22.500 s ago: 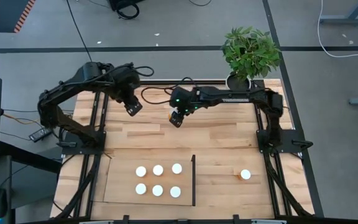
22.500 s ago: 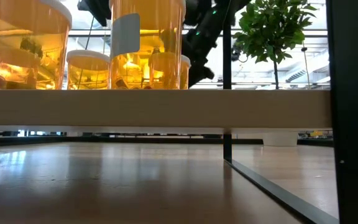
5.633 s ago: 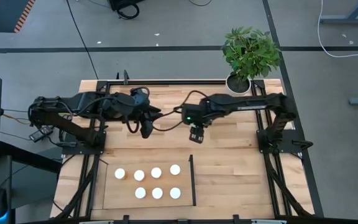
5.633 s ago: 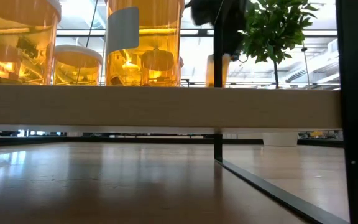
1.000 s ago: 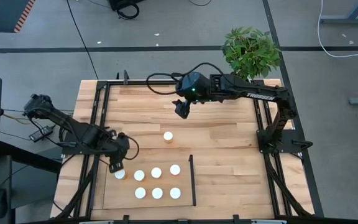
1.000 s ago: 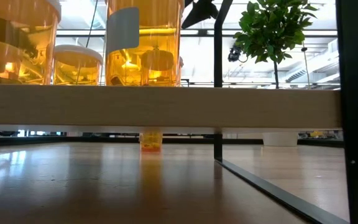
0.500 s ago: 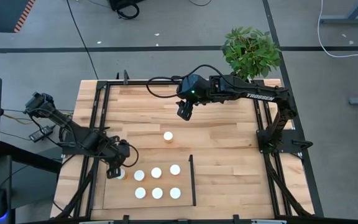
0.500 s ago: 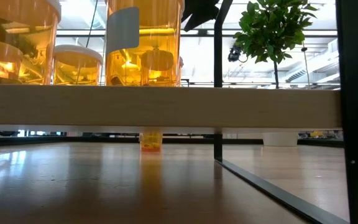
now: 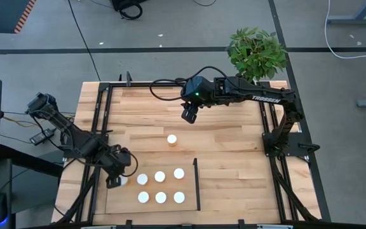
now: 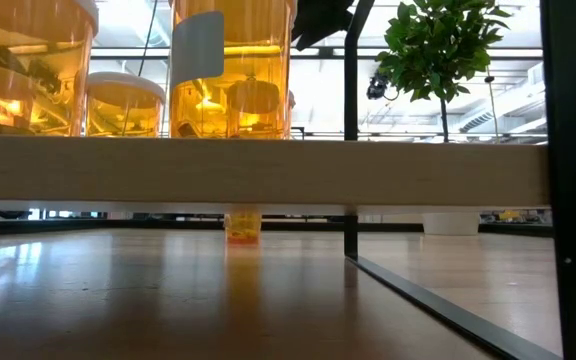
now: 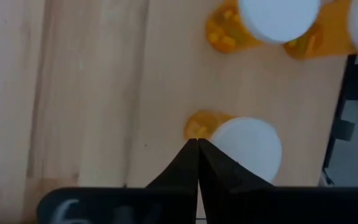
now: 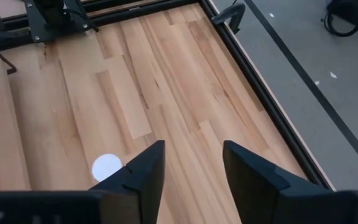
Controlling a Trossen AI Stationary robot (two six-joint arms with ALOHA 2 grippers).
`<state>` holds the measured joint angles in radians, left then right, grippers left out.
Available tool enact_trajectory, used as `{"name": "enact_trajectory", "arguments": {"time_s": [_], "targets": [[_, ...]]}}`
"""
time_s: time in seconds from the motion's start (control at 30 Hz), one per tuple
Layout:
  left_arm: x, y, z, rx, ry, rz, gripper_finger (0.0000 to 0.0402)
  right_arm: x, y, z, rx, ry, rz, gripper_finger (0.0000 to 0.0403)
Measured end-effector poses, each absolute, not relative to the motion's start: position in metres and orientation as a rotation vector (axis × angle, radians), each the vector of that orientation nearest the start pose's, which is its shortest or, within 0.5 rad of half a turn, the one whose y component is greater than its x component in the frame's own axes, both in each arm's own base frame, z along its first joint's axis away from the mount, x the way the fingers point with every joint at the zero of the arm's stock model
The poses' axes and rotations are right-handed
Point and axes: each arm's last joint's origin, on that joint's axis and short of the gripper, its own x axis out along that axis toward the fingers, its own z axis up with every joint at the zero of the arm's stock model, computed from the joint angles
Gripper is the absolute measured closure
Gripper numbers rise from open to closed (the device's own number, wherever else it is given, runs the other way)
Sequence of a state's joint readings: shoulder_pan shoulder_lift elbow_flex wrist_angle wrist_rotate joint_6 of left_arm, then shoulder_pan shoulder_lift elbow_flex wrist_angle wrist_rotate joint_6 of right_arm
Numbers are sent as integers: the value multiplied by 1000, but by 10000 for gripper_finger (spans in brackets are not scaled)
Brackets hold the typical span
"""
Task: Pick and place medicine bottles onto shelf by color
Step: Adjust the orange pill bottle on the shelf
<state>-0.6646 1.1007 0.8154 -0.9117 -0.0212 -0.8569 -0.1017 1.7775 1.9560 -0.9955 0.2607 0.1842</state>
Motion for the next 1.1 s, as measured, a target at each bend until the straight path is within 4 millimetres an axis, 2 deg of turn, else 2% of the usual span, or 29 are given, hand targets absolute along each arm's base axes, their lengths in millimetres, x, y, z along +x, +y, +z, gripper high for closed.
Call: {"name": "enact_trajectory", "arguments": {"time_s": [0.53, 1.1], "targets": [[145, -131, 240, -389, 1235, -92, 396, 367, -45, 395, 98, 786, -412, 247], [155, -165, 220, -421, 1283, -160, 397, 368, -45, 394, 103, 786, -414, 247]]}}
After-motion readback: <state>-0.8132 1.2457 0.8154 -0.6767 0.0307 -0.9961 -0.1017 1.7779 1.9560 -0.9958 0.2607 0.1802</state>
